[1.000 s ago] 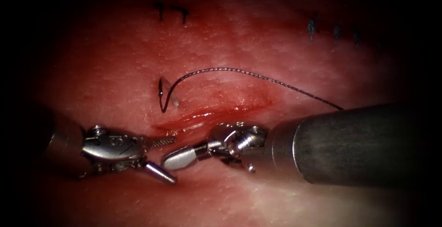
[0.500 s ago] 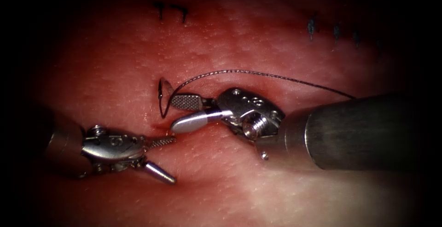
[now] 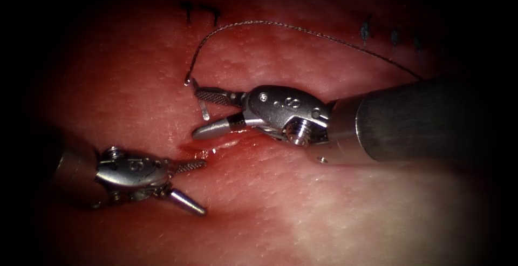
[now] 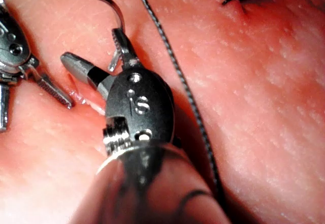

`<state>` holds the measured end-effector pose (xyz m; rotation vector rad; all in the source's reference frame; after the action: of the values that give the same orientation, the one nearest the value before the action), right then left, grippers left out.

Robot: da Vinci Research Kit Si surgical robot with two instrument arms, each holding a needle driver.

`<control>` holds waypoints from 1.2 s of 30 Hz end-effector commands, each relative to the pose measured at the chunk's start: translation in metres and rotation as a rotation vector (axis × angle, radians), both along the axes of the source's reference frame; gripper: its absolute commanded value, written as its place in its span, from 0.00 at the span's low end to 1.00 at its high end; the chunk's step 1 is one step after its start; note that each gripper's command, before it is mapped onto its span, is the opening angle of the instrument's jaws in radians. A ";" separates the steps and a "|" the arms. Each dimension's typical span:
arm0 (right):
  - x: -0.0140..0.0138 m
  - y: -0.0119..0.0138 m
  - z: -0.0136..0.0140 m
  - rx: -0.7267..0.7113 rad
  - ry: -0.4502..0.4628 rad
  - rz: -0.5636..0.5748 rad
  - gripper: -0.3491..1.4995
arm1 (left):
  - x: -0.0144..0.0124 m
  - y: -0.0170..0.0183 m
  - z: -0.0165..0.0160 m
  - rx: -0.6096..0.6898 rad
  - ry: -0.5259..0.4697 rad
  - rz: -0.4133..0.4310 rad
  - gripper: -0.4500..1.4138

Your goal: Wound Closure

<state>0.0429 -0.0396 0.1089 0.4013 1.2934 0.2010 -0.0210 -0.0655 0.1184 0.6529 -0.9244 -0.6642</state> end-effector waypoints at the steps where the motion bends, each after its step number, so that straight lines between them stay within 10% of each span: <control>1: 0.0007 0.0012 0.0006 -0.032 -0.007 0.005 0.94 | -0.0004 -0.0011 0.0004 0.004 0.000 0.001 0.65; 36: 0.0030 0.0035 -0.0031 -0.436 0.122 -0.175 0.94 | -0.0005 -0.0011 0.0005 0.004 -0.001 0.002 0.65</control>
<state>0.0450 -0.0360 0.1054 0.1509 1.3681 -0.2547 -0.0211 -0.0655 0.1185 0.6542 -0.9243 -0.6633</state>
